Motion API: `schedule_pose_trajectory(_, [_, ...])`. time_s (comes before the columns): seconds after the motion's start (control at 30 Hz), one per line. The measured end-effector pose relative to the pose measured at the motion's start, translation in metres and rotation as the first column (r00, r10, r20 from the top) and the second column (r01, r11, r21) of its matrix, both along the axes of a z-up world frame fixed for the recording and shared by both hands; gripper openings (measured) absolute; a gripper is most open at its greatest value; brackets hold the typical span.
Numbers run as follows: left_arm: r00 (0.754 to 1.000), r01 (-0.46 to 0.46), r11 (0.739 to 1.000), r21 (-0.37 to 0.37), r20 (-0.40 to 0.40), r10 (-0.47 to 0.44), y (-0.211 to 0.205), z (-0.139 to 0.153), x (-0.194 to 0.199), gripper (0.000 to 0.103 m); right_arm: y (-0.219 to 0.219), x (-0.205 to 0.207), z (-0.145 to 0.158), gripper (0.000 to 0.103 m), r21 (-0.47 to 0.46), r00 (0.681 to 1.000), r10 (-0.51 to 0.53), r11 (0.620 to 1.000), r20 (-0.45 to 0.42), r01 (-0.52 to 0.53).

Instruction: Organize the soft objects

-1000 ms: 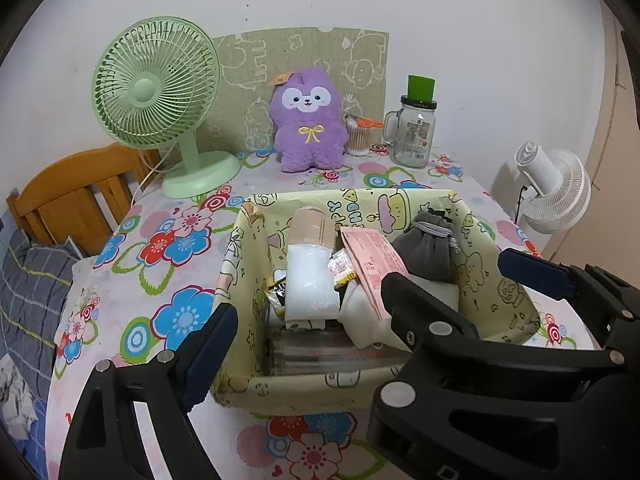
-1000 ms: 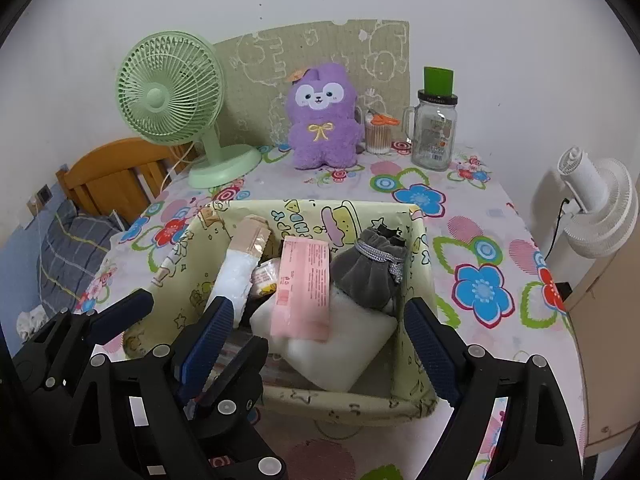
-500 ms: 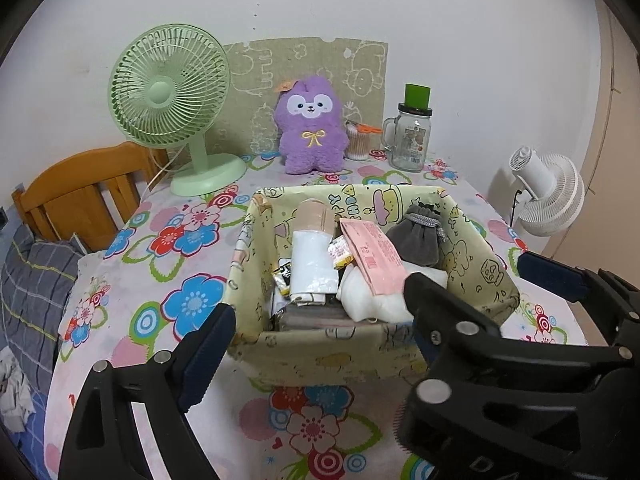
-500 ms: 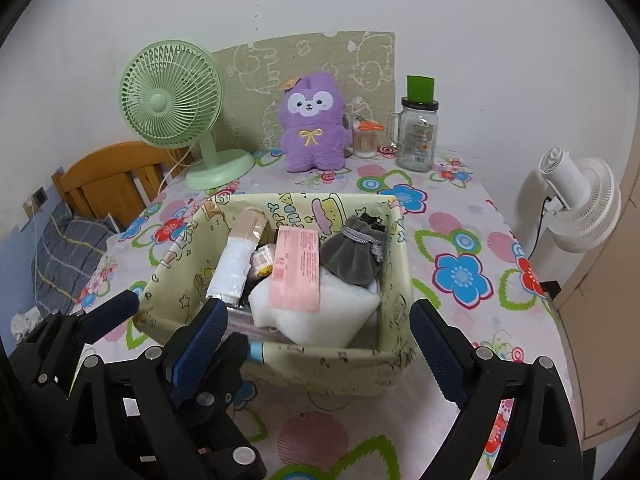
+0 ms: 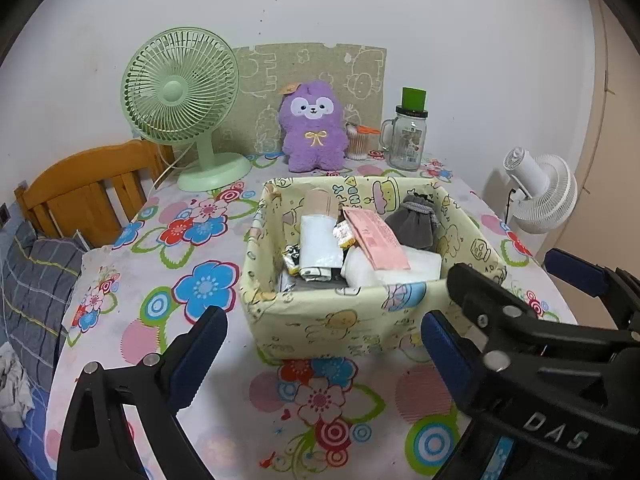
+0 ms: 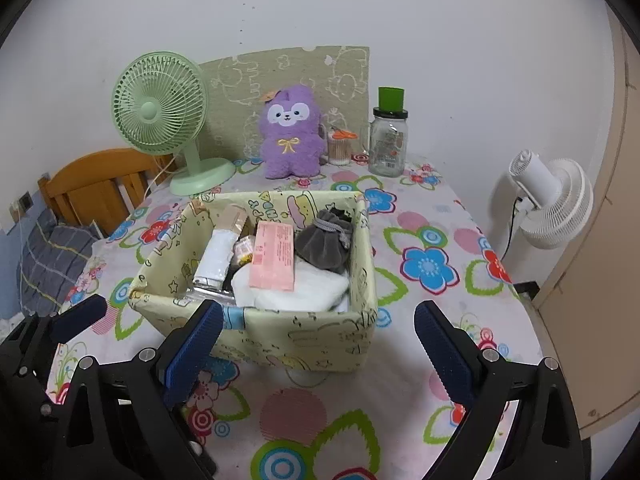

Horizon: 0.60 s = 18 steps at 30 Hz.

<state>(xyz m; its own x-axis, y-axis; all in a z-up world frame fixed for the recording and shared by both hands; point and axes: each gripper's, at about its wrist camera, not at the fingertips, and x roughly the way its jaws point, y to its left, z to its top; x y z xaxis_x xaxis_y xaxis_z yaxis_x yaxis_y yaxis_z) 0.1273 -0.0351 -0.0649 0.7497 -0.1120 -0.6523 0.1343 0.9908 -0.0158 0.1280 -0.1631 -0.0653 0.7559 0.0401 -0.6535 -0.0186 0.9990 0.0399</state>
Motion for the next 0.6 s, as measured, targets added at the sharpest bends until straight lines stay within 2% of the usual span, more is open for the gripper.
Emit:
schedule_pose_trajectory(0.2, [1.000, -0.015, 0.999, 0.032, 0.027, 0.014, 0.009, 0.005, -0.012, 0.099, -0.003, -0.011, 0.000, 0.098, 0.018, 1.000, -0.019, 1.000, 0.005, 0.019])
schedule_pose_trajectory(0.6, [0.996, -0.063, 0.998, 0.008, 0.071, 0.062, 0.026, 0.016, -0.035, 0.100, -0.012, -0.039, 0.016, 0.100, 0.013, 0.996, -0.051, 0.999, 0.068, 0.050])
